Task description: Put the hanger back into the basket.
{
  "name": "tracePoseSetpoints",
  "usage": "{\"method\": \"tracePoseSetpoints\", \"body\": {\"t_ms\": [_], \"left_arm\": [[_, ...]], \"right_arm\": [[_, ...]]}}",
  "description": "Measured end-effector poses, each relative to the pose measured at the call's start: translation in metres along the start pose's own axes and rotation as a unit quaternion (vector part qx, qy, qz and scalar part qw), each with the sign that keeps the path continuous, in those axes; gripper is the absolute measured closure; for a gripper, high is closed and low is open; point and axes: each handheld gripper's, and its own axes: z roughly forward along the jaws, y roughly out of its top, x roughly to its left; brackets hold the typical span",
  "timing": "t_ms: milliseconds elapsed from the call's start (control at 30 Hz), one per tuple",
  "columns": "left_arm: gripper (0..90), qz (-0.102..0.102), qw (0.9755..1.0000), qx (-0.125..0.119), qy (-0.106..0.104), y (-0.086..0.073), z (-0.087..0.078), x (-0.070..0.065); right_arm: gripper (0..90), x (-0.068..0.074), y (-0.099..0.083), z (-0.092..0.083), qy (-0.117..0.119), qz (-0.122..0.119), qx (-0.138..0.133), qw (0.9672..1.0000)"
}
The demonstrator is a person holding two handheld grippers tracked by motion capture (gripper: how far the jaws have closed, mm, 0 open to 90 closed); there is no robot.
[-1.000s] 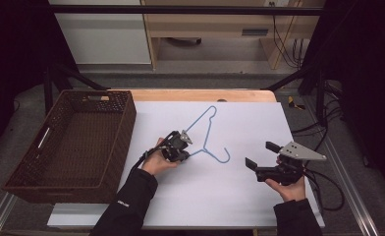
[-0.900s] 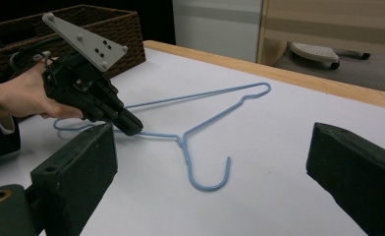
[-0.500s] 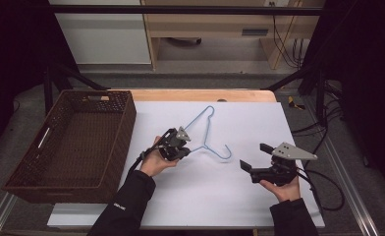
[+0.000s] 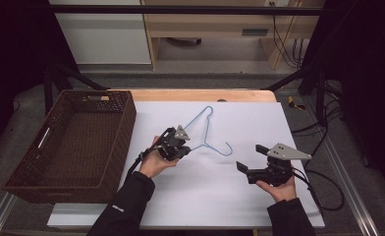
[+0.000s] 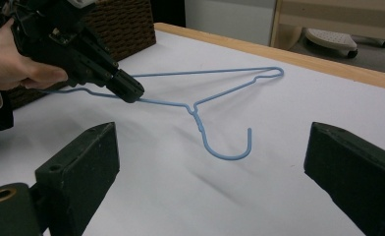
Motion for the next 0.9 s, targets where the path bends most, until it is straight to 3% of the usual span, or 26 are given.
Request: {"method": "tracePoseSetpoints", "body": {"t_ms": [433,667,900], "left_arm": [[87.2,-0.011,0.9995,-0.029,0.002,0.001,-0.015,-0.001],[87.2,-0.027,0.9983,-0.052,0.006,-0.001,-0.019,0.000],[87.2,-0.031,0.9979,-0.056,0.009,-0.003,-0.024,0.003]], "right_arm": [[8.0,0.007,-0.005,0.015,0.014,-0.002,0.020,0.9997],[10.0,0.013,-0.006,0.032,0.025,-0.005,0.031,0.9992],[11.2,0.013,-0.006,0.050,0.033,0.000,0.042,0.9986]]}}
